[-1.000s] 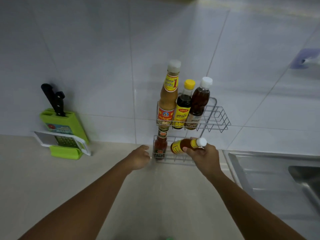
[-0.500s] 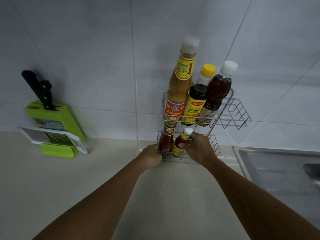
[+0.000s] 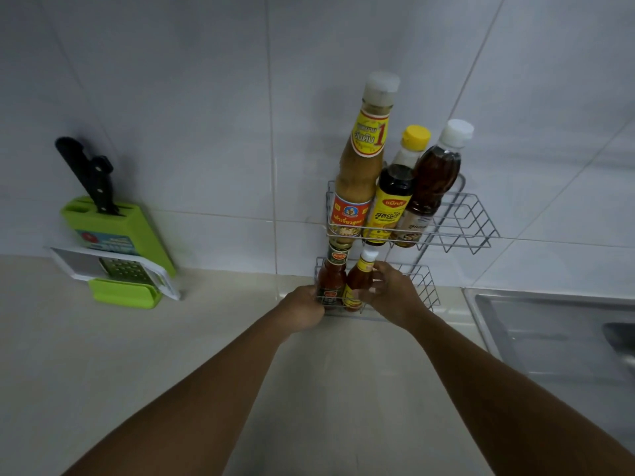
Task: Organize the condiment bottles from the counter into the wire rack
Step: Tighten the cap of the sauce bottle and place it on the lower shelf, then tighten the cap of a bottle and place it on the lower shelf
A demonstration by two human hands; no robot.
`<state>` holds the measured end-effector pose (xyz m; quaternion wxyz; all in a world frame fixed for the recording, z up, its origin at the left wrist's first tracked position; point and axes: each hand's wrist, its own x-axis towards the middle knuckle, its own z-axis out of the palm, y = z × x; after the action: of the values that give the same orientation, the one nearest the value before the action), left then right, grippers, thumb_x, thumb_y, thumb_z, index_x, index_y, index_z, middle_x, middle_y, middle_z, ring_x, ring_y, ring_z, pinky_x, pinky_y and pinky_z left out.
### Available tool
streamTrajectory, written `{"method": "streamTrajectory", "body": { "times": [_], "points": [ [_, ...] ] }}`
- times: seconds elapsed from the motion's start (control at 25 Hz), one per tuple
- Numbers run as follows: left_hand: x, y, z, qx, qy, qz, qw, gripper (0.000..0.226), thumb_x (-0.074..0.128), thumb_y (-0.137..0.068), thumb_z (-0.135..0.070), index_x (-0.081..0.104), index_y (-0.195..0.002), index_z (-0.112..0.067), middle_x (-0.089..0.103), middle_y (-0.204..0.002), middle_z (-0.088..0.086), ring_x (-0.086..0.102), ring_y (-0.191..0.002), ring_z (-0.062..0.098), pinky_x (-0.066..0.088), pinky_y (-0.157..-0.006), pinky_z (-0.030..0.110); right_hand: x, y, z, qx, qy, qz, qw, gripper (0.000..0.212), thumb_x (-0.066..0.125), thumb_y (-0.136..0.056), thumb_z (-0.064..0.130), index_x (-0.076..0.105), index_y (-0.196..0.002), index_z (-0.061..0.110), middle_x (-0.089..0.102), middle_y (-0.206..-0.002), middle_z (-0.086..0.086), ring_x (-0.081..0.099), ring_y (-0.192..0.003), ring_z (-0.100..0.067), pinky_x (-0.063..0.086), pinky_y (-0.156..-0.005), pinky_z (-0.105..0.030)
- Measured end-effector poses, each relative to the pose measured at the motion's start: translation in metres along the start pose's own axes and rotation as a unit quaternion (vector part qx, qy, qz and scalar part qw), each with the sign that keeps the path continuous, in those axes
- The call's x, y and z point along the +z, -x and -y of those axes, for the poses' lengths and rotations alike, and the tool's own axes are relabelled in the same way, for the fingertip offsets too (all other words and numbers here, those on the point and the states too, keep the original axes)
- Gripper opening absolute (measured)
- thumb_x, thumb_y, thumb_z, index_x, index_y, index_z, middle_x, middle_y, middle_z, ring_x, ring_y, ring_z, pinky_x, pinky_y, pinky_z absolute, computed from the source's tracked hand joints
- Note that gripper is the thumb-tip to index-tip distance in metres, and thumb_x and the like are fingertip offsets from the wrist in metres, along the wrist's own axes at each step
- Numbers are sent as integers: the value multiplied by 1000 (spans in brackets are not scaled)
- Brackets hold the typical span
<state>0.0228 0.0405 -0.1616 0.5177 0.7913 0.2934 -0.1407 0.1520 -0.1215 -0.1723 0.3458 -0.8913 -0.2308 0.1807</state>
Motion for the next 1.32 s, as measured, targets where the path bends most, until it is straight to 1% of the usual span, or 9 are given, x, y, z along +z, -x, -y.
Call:
{"method": "streamTrajectory", "body": {
  "times": [0.16, 0.28, 0.36, 0.48, 0.64, 0.76, 0.96, 1.08, 1.32],
  "points": [
    [-9, 29, -8, -14, -27, -7, 1000, 51, 49, -94, -7, 45, -145, -6, 53, -145, 13, 52, -128, 29, 43, -93, 28, 3, 35, -4, -29, 44, -72, 996, 75, 72, -87, 3, 38, -154, 13, 46, -154, -10, 42, -143, -27, 35, -119, -37],
    [-12, 57, -20, 16, -66, -1, 998, 47, 49, -97, -11, 48, -144, -11, 53, -144, 12, 55, -119, 26, 40, -83, 23, 6, 78, -6, -95, 94, -114, 985, 71, 54, -81, -16, 47, -146, 10, 47, -144, -11, 44, -133, -26, 44, -112, -38],
    [-5, 78, -28, 31, -82, 19, 996, 45, 49, -97, -8, 51, -142, -13, 54, -143, 13, 55, -114, 24, 48, -85, 26, 13, 109, -11, -111, 119, -64, 985, 64, 52, -79, -18, 57, -138, 9, 52, -134, -11, 48, -125, -24, 49, -106, -38],
    [15, 115, -34, 33, -105, 60, 992, 49, 49, -97, -4, 47, -145, -16, 48, -149, 12, 49, -132, 28, 41, -112, 39, 23, 161, -16, -116, 154, 52, 980, 59, 51, -81, -17, 64, -130, 13, 57, -129, -9, 50, -126, -24, 49, -103, -36],
    [43, 159, -13, 25, -145, 91, 985, 51, 42, -98, 0, 45, -146, -17, 46, -151, 11, 45, -136, 29, 40, -113, 39, 40, 214, -24, -75, 190, 259, 944, 66, 62, -83, -3, 53, -143, 21, 50, -138, -9, 48, -131, -26, 48, -103, -41],
    [54, 184, 30, -22, -156, 83, 984, 49, 39, -100, -2, 45, -147, -14, 45, -151, 12, 46, -135, 29, 40, -112, 37, 58, 239, -37, -76, 249, 322, 910, 72, 66, -86, 7, 42, -152, 26, 43, -144, -7, 47, -132, -28, 48, -104, -42],
    [91, 220, 101, -46, -129, 92, 986, 69, 61, -85, 6, 43, -147, -16, 54, -142, 9, 57, -120, 20, 46, -84, 23, 87, 269, -61, -130, 268, 215, 930, 45, 59, -95, 6, 57, -137, 20, 49, -133, -10, 55, -121, -32, 50, -96, -42],
    [127, 225, 134, -12, -29, 27, 999, 81, 82, -67, 6, 53, -139, -16, 61, -130, 5, 59, -116, 20, 51, -96, 30, 93, 276, -66, -107, 169, 160, 966, 41, 63, -92, 8, 61, -131, 20, 54, -126, -8, 60, -111, -30, 51, -93, -38],
    [167, 221, 156, 79, 105, -125, 983, 44, 88, -57, -40, 70, -97, -34, 73, -91, -12, 65, -85, 4, 49, -79, 18, 53, 273, -37, -133, -70, 119, 981, 44, 81, -73, 7, 68, -110, 25, 63, -99, 12, 56, -67, -4, 49, -67, -18]
  ]
}}
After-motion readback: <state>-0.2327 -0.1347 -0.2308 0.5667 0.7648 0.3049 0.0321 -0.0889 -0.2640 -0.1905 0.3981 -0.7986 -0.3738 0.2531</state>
